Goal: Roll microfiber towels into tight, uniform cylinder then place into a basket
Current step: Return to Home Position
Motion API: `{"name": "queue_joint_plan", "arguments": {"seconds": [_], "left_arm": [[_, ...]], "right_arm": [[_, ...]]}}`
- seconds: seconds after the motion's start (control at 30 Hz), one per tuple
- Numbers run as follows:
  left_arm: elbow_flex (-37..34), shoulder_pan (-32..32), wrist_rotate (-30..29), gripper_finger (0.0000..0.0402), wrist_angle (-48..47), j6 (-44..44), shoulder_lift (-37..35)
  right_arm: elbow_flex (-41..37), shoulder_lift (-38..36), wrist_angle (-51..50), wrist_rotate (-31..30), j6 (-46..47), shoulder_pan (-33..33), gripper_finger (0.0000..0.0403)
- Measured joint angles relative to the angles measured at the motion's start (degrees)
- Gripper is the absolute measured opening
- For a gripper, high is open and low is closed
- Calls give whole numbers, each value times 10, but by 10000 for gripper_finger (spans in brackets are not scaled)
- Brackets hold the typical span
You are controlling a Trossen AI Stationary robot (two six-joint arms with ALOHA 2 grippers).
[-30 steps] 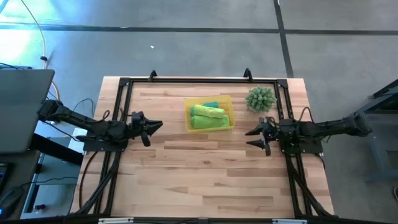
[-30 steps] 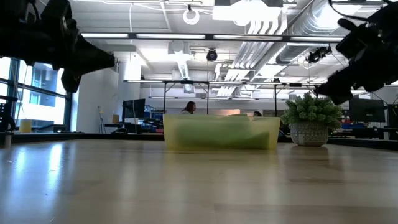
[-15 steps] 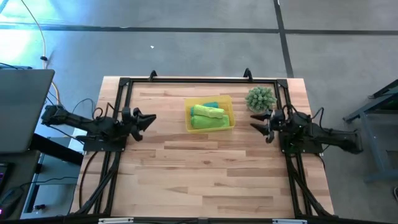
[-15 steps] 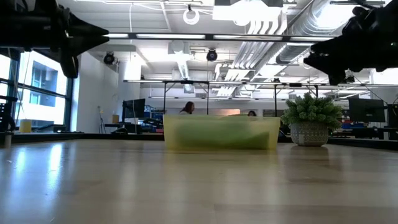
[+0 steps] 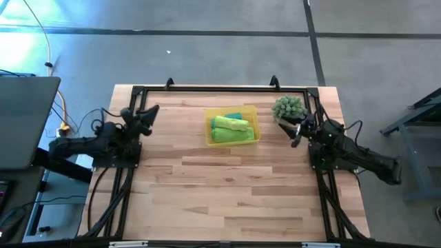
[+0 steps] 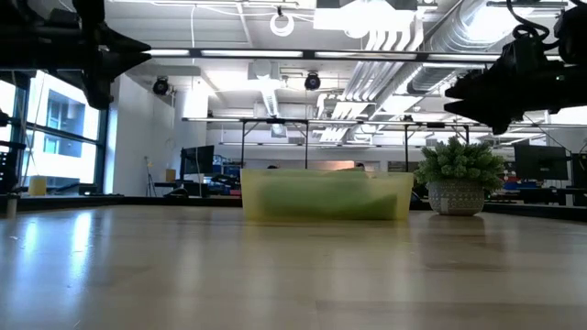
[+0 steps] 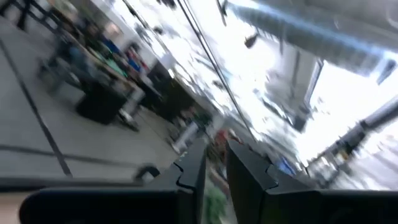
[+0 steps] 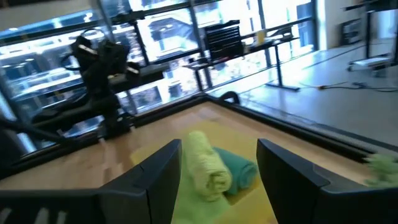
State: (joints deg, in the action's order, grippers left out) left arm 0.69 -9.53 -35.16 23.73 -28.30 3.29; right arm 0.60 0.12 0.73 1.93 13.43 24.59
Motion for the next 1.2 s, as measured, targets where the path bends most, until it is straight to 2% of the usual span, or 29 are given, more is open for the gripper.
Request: {"name": "queue_joint_plan", "arguments": {"seconds": [0.13,0.27,0.5,0.9,1.2], "left_arm": [[0,-65,0,51,0,0,-30],[0,-120,0,51,3,0,-31],[0,-183,0,51,-6,0,-31],[0,-201,0,51,-6,0,-31],[0,-201,0,51,-6,0,-31]], "right_arm": [[0,0,-1,0,0,40,199],[0,0,-1,0,0,89,199],[0,0,-1,0,0,165,199],[0,0,-2,0,0,284,199],[1,2,-2,0,0,303,199]]}}
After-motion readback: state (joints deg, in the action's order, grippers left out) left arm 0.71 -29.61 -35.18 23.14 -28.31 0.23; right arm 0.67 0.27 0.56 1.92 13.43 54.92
